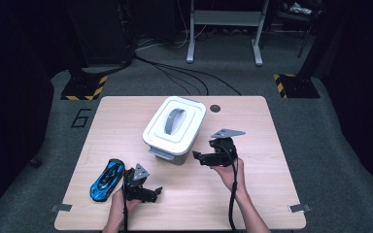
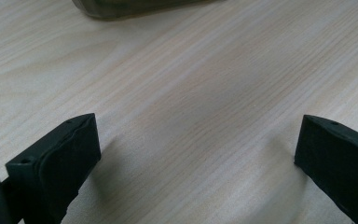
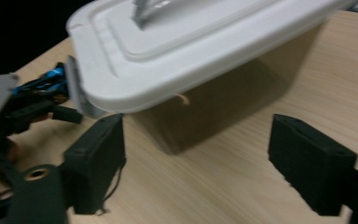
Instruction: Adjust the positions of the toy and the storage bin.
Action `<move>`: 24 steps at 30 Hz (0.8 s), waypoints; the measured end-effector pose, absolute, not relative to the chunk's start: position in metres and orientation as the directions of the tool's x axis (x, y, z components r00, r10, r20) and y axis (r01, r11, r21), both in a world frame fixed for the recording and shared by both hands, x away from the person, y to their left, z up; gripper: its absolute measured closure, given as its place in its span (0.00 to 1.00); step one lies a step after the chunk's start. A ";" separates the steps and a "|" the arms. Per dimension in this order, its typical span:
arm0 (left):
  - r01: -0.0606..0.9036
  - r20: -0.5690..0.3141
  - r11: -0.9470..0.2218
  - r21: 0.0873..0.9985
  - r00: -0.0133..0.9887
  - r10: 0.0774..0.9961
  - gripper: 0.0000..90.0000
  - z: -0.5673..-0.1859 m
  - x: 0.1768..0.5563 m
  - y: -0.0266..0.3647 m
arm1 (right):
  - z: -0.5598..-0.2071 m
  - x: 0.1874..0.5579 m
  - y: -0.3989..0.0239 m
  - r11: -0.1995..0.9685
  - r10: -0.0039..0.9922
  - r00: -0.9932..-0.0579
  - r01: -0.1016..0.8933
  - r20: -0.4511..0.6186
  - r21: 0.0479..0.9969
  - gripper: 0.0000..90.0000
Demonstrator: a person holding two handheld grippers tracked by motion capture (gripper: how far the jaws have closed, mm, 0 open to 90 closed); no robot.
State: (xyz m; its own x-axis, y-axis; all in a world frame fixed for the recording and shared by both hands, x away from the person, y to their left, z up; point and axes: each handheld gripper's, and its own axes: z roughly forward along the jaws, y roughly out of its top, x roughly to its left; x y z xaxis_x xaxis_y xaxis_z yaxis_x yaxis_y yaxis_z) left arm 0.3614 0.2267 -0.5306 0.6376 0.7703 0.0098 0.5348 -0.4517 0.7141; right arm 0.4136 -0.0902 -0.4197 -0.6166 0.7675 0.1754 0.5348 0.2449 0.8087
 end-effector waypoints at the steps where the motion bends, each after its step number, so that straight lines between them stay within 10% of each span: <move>1: 0.544 0.005 -0.452 0.707 0.636 0.772 0.00 -0.530 0.361 0.227 | -0.423 0.412 -0.098 0.240 0.775 -0.610 0.527 0.166 0.815 0.16; 24: 0.586 -0.009 -0.409 0.700 0.580 0.814 0.00 -0.521 0.362 0.231 | -0.525 0.431 -0.200 0.245 0.924 -0.381 0.654 0.032 0.716 0.00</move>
State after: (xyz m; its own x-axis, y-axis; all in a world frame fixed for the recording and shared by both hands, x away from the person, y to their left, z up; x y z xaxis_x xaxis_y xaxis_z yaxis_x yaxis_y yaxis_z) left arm 0.3622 0.2310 -0.5209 0.5802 0.8144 -0.0091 0.5856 -0.4094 0.6996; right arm 0.4311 -0.1996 -0.5250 -0.3811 0.9240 0.0319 0.6536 0.2448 0.7162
